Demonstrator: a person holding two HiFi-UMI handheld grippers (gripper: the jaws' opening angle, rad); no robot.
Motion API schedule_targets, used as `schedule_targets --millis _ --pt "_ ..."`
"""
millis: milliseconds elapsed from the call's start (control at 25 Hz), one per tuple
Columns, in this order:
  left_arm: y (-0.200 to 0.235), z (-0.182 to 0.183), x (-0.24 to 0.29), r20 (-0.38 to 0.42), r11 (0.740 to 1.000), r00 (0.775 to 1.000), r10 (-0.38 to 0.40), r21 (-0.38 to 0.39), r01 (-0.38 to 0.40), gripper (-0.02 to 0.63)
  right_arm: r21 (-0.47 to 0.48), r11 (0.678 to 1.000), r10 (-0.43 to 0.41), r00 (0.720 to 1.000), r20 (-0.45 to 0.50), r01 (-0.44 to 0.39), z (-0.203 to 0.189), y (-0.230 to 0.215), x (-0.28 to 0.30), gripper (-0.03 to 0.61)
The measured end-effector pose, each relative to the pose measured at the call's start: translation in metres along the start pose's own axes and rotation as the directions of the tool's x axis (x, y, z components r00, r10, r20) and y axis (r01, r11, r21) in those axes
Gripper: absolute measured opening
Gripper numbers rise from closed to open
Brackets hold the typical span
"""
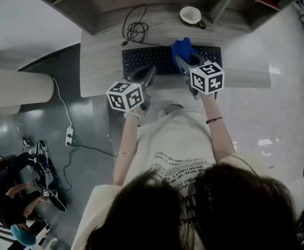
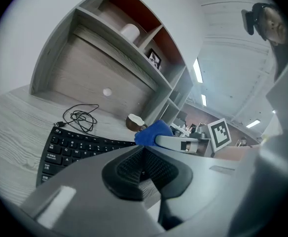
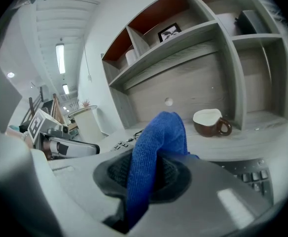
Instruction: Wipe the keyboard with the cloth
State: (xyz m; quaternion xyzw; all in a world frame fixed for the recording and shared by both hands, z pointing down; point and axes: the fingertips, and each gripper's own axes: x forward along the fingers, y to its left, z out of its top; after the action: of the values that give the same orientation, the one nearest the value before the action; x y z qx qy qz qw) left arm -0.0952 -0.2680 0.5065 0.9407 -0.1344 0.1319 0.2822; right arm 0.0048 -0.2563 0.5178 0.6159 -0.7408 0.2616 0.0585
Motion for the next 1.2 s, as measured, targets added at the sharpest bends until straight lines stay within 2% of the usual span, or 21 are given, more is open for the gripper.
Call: schedule_targets --millis 720,1200 --pt "0.008 0.004 -0.004 0.041 0.992 0.992 0.115 -0.054 -0.113 -0.003 -0.004 0.988 0.153 0.985 -0.076 -0.154 0.002 0.018 0.022 0.058" --pt "0.008 0.007 -0.009 0.084 0.977 0.975 0.206 -0.076 -0.200 -0.002 -0.004 0.970 0.241 0.965 -0.102 -0.243 0.002 0.030 0.027 0.058"
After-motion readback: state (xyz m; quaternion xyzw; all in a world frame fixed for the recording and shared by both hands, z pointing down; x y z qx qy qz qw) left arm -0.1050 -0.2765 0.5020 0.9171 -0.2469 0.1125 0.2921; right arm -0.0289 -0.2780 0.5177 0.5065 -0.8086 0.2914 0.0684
